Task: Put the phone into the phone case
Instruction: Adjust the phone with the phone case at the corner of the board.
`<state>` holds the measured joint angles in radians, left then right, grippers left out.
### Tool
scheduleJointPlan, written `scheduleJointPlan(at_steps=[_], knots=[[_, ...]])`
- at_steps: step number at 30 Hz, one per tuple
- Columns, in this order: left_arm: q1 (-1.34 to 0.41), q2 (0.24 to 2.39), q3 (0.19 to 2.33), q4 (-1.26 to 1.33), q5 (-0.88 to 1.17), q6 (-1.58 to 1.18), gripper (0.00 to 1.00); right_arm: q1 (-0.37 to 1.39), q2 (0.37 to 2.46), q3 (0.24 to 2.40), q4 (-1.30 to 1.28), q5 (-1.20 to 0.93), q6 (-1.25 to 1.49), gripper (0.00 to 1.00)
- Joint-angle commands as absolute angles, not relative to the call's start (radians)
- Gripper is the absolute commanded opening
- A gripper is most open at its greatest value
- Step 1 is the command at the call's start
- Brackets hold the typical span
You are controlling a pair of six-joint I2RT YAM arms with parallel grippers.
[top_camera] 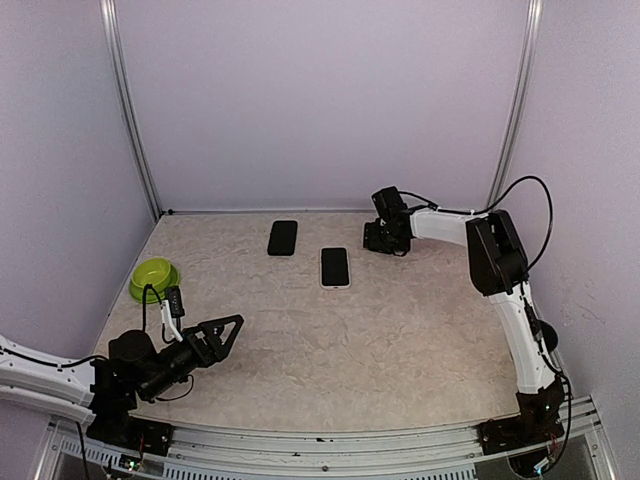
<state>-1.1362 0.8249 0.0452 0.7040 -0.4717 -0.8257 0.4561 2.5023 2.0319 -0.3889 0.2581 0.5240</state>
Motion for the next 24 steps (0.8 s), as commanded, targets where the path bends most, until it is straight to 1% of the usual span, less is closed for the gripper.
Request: scheduleJointPlan(at_steps=[1,3,4,17,21,22,24], knots=[[-1.143,0.831,0.042,0.733,-0.476,-0.825,0.99,0.463,2.502,1.969,-0.474,0.203,0.468,0.81],[-1.143,0.836,0.044,0.734,-0.473,-0.825,0.99,0.462,2.499,1.959,-0.469,0.189,0.449,0.76],[-1.143,0.84,0.047,0.736,-0.473,-0.825,0.99,0.462,2.495,1.954,-0.466,0.185,0.441,0.76],[-1.145,0.857,0.06,0.741,-0.462,-0.828,0.99,0.44,2.449,1.873,-0.417,0.125,0.315,0.75],[-1.145,0.863,0.065,0.741,-0.459,-0.827,0.99,0.413,2.453,1.872,-0.421,0.117,0.296,0.79],[-1.145,0.867,0.067,0.741,-0.458,-0.828,0.99,0.405,2.451,1.874,-0.424,0.098,0.298,0.82],[-1.146,0.873,0.071,0.742,-0.456,-0.828,0.99,0.395,2.44,1.872,-0.424,0.054,0.308,0.92]])
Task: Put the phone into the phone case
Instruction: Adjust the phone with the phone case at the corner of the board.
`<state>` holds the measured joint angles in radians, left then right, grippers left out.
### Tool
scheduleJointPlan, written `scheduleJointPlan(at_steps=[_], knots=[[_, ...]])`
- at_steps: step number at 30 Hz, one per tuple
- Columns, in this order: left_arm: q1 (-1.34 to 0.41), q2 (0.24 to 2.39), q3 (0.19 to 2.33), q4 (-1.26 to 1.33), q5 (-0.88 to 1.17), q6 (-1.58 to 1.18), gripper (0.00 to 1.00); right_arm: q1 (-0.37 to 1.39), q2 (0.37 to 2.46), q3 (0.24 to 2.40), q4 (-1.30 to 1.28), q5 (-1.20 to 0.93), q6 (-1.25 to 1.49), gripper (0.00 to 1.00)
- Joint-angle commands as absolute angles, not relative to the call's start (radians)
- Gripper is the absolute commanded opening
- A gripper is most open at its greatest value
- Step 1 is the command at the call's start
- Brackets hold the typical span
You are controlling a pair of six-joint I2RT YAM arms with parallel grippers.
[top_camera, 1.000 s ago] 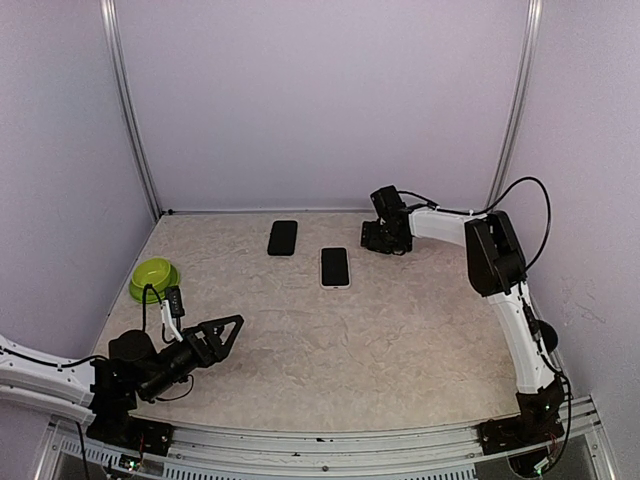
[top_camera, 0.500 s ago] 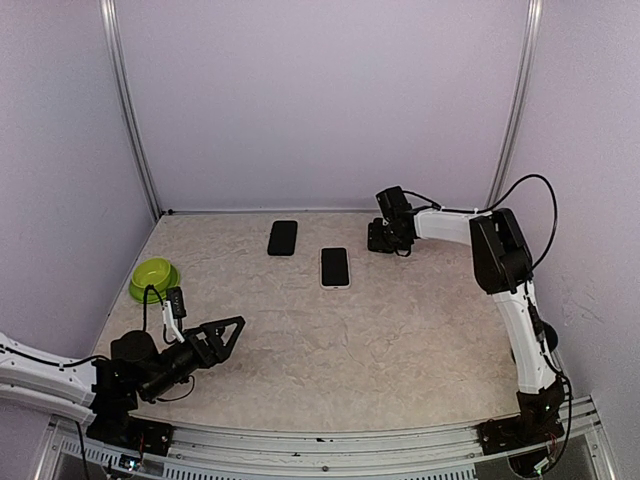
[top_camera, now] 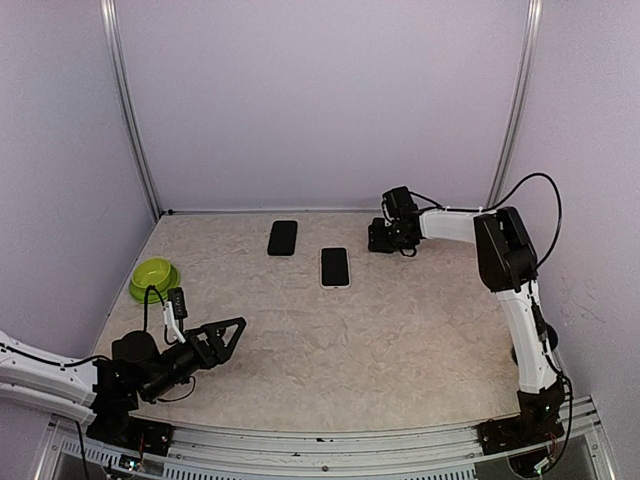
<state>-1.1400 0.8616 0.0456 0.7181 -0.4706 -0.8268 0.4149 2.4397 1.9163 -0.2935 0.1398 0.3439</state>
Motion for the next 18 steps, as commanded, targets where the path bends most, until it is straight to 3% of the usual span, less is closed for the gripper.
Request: scheduleJointPlan(at_steps=[1,18], knots=[[-1.146,0.876,0.074,0.742,-0.456,-0.828,0.99,0.394,2.431,1.869,-0.42,0.04,0.316,0.96],[-1.158,0.902,0.075,0.755,-0.462,-0.833,0.99,0.41,2.467,1.971,-0.438,0.003,0.492,1.0]])
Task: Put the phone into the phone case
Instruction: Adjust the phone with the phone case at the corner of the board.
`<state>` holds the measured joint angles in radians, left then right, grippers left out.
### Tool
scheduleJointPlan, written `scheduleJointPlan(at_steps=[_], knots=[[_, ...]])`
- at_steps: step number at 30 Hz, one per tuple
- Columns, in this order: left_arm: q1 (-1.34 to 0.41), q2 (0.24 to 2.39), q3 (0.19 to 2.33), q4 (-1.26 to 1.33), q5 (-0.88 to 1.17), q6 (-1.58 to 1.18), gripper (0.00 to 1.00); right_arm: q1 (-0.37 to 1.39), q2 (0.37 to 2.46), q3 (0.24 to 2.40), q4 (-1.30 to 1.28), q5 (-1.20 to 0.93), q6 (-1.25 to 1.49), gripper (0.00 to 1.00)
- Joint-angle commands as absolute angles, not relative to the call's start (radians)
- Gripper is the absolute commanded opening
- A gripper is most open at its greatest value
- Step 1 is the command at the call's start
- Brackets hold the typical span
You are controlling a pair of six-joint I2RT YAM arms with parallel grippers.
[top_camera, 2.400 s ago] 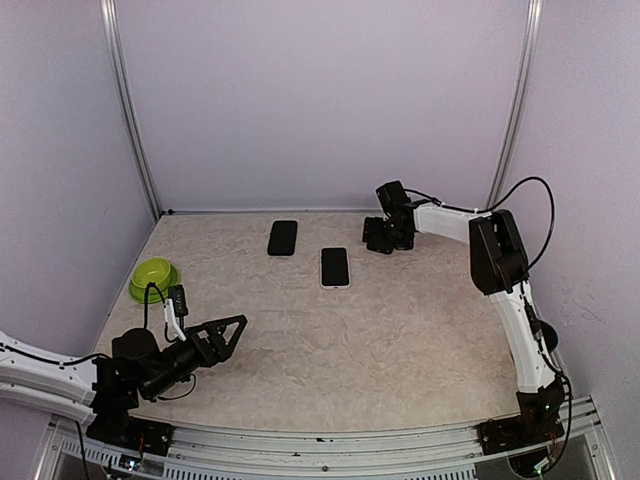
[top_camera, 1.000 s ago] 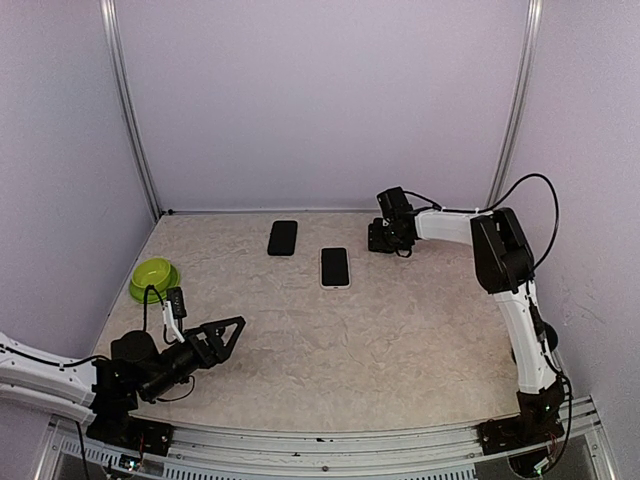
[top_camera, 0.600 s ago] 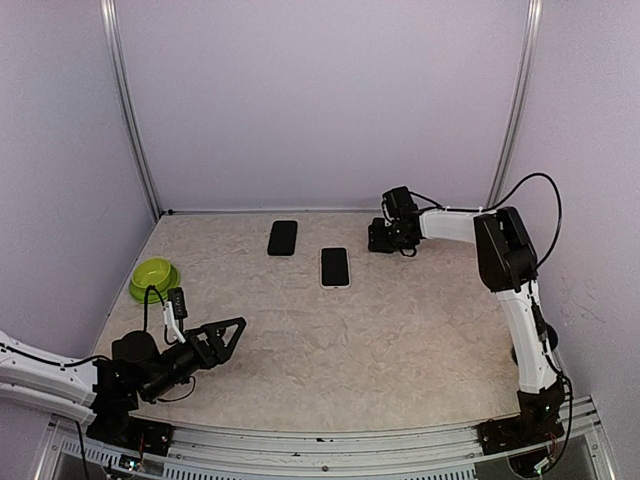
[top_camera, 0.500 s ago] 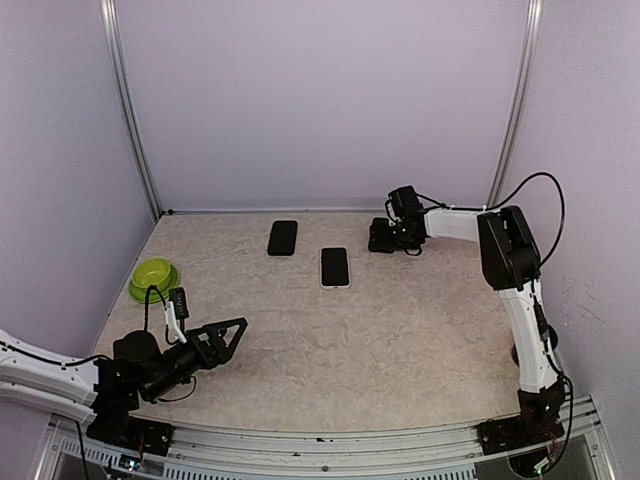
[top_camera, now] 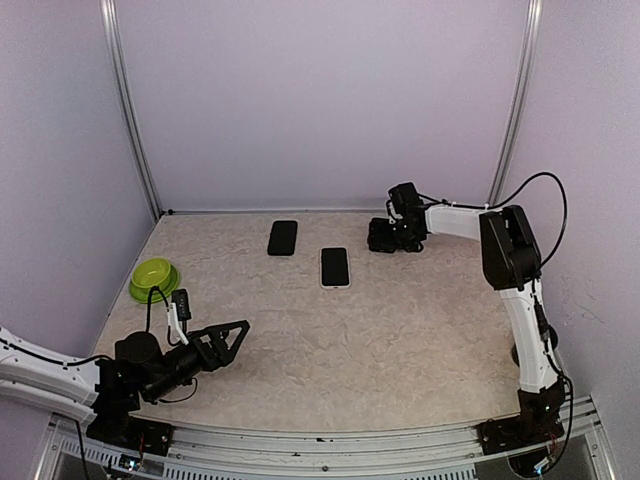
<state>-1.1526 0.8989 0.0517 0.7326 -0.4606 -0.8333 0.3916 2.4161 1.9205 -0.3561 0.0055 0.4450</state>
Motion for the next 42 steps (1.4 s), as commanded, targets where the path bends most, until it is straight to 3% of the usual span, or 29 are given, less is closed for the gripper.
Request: scheduleJointPlan(at_steps=[1,6,18,42], knots=[[-1.158,0.903,0.072,0.756,-0.463,-0.834,0.99,0.417,2.481,1.998,-0.455,0.026,0.492,1.0],[-1.16,0.907,0.068,0.764,-0.466,-0.834,0.99,0.44,2.541,2.086,-0.529,0.126,0.494,1.0],[-1.161,0.893,0.049,0.773,-0.474,-0.834,0.99,0.456,2.573,2.075,-0.59,0.288,0.496,1.0],[-1.169,0.867,0.044,0.767,-0.487,-0.839,0.99,0.431,2.45,1.874,-0.501,0.246,0.443,1.0]])
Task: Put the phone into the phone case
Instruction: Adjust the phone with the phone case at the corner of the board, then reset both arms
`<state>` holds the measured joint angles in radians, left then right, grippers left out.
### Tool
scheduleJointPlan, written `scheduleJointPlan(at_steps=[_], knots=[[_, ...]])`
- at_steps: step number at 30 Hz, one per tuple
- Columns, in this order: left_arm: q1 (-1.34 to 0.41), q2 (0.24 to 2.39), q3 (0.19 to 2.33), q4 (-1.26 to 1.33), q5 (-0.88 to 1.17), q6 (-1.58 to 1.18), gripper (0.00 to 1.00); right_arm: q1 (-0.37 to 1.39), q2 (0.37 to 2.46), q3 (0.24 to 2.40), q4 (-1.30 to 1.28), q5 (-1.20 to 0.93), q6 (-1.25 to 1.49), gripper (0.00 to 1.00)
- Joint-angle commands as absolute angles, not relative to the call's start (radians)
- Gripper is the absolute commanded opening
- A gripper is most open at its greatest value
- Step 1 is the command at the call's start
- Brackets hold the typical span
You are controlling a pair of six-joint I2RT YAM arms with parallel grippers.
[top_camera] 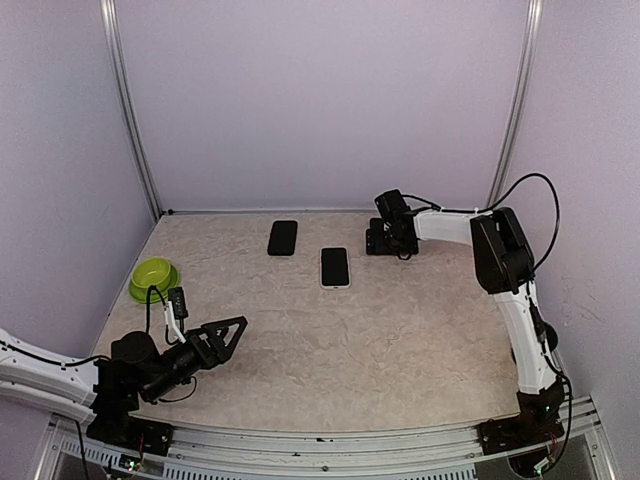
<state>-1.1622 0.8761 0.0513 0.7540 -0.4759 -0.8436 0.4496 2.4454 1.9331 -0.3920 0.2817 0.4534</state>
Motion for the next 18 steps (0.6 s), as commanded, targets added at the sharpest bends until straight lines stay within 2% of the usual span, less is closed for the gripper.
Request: scheduleJointPlan(at_steps=[1,9,15,18], knots=[[-1.169,0.868,0.044,0.767,-0.488,-0.838,0.99,0.431,2.446,1.868,-0.496,0.244,0.439,1.0],[-1.17,0.852,0.101,0.668,-0.526,-0.817,0.99,0.442,2.375,1.799,-0.443,0.189,0.366,1.0],[-1.158,0.805,0.285,0.341,-0.646,-0.754,0.99,0.47,2.102,1.524,-0.316,0.143,0.31,1.0],[-1.11,0.832,0.395,0.189,-0.628,-0.716,0.99,0.481,1.934,1.345,-0.25,0.156,0.296,1.0]])
